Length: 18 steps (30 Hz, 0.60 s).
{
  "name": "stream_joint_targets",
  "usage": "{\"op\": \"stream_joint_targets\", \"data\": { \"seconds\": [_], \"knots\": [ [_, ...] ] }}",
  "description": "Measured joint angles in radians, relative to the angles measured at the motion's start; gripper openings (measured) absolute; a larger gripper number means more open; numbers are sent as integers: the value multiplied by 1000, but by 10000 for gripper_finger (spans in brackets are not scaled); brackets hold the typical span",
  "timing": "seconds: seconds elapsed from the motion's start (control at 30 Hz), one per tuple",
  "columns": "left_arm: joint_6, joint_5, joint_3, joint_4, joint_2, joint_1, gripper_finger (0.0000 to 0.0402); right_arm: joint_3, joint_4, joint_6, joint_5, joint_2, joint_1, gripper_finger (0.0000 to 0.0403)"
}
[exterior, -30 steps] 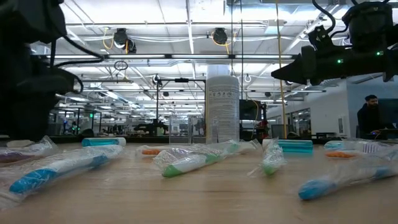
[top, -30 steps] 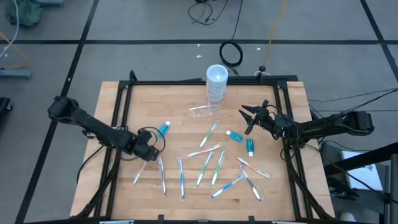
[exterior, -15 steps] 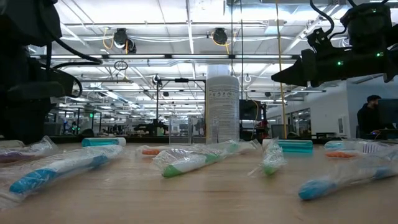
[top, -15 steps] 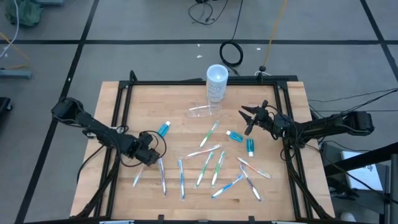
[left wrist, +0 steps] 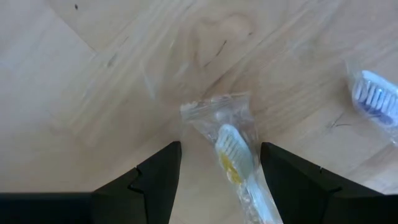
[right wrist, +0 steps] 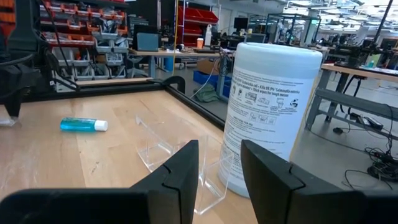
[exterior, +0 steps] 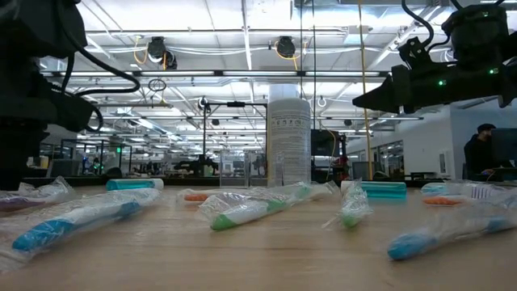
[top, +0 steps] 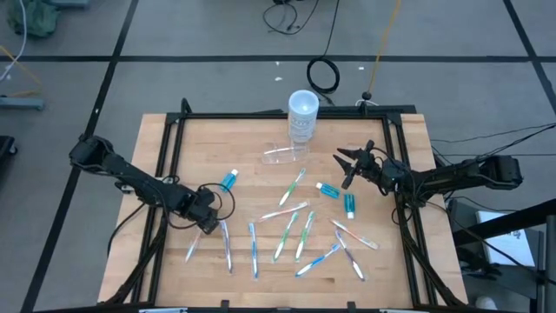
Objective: Pick & Place toothbrushing station
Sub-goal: Put the bottom left orange toothbrush into the transparent organizer
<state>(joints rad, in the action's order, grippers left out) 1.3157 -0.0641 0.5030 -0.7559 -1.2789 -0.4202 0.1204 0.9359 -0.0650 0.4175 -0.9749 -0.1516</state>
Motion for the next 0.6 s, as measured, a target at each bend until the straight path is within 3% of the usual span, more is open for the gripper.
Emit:
{"op": "stream_joint_targets", "data": {
  "seconds": [0.37, 0.6],
  "knots": [
    [-24, -13, 0, 0, -1, -65, 225, 0, -4, -1, 0, 0, 0, 112],
    [42, 17, -2, -3, -2, -108, 150, 0, -4, -2, 0, 0, 0, 112]
  ]
}}
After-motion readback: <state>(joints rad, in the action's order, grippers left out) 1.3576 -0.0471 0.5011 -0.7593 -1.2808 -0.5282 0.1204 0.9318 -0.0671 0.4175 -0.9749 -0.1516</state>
